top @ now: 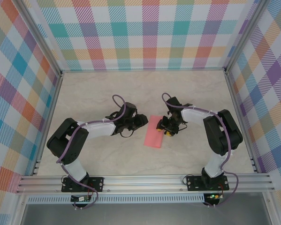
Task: Fold a paper plane with a square sheet of paper (pick it up from the middle)
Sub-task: Hold the square sheet of paper at the center of the table.
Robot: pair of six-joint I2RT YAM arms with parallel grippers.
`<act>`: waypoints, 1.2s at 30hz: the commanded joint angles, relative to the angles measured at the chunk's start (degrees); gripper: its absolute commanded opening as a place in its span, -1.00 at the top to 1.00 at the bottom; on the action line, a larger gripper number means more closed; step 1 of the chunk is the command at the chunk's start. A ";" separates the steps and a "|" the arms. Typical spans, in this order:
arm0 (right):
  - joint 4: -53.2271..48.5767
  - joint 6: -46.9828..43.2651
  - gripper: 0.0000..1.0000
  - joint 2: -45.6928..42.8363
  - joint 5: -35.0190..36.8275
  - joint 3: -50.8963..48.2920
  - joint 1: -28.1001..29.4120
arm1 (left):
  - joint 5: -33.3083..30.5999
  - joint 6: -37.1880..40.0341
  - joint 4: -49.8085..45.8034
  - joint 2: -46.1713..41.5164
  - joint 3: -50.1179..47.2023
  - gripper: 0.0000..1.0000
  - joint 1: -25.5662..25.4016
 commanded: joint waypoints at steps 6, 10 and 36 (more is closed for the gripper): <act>0.51 -0.42 -0.03 10.77 9.44 -2.46 2.48 | 1.98 2.18 3.53 2.38 -0.43 0.19 -0.07; 0.20 -1.03 -0.06 12.28 9.36 -1.48 2.92 | 3.33 2.69 3.48 3.28 0.30 0.19 -0.08; -0.55 -2.11 -0.08 15.76 9.99 0.21 3.14 | 15.29 3.74 7.52 11.40 4.73 0.65 -0.08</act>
